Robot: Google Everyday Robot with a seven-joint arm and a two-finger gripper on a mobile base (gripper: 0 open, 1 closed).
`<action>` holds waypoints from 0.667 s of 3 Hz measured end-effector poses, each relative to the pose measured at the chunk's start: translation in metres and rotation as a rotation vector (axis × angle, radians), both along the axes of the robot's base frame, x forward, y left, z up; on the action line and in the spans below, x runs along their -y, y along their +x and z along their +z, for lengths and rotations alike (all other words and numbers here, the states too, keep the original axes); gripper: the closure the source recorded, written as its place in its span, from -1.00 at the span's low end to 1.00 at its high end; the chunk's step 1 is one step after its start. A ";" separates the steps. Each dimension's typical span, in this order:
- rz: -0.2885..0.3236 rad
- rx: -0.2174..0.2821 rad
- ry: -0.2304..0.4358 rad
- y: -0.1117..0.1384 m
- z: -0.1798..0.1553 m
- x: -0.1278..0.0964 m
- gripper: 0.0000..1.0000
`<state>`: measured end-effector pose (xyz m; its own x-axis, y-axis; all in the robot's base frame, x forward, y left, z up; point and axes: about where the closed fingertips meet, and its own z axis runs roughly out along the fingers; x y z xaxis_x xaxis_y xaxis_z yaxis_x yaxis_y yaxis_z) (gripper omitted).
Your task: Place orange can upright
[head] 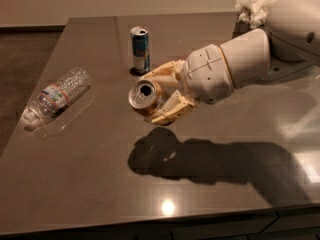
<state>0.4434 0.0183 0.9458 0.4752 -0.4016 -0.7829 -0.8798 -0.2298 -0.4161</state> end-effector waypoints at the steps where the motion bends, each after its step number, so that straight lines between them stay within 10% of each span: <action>1: -0.127 0.002 0.043 0.009 -0.007 0.002 1.00; 2: -0.201 0.011 0.094 0.024 -0.009 0.007 1.00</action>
Offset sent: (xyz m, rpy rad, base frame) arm 0.0478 -0.0216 -0.0145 0.1628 -0.0157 -0.3042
